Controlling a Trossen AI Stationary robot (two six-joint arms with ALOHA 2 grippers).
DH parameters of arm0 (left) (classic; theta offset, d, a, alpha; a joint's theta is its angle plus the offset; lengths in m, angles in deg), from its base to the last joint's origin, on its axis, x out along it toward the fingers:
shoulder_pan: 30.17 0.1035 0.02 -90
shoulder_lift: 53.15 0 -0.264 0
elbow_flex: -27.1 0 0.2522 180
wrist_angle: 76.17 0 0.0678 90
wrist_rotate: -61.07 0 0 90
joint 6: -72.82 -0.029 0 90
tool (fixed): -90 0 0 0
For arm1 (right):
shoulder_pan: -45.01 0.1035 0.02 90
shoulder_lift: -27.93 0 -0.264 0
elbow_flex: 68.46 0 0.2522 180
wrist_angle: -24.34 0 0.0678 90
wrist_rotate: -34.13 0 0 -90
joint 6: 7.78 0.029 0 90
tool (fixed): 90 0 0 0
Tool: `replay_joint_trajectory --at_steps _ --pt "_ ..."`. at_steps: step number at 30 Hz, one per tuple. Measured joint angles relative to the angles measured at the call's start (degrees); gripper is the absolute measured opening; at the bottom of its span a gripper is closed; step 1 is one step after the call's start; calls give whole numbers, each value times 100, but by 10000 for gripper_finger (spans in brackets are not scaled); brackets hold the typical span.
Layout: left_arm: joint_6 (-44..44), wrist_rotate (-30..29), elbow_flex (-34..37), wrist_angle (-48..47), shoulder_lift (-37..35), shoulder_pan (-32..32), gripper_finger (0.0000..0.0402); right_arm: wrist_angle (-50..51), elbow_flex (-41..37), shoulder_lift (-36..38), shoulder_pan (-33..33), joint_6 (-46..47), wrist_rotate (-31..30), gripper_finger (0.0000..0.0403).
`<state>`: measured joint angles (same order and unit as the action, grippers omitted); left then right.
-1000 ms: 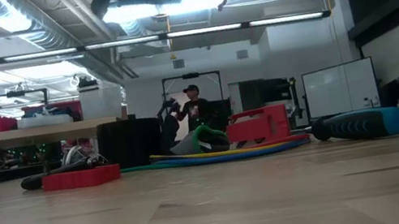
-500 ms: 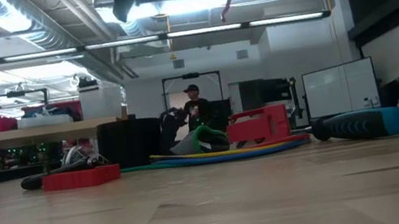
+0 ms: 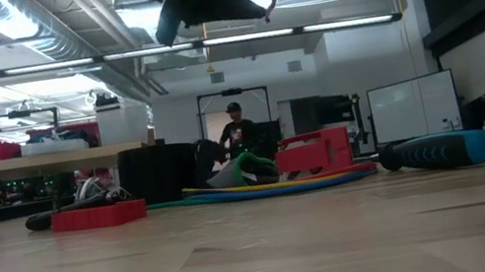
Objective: Coil cords
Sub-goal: Coil the red wire cable onto the black spool
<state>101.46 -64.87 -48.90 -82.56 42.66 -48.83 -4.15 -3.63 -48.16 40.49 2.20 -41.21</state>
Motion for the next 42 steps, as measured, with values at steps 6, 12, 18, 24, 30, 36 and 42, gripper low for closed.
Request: replay_joint_trajectory --at_steps 6,12,18,24,30,36,42 --pt "-143 52 0 71 0 -4 93 -15 -1 0 -1 -1 0 1" --pt "-7 125 0 66 0 12 39 -38 -1 0 -2 0 -1 1" --pt "-10 125 0 64 0 28 8 -104 -1 0 0 7 0 1" --pt "141 125 0 62 0 26 4 -127 -1 0 0 13 0 1" --pt "155 242 0 59 0 31 40 -127 -1 0 0 21 0 1" --pt "143 426 0 62 0 68 78 -130 -1 0 0 22 0 1" --pt "141 428 0 62 0 143 84 -143 -1 0 0 22 1 1"
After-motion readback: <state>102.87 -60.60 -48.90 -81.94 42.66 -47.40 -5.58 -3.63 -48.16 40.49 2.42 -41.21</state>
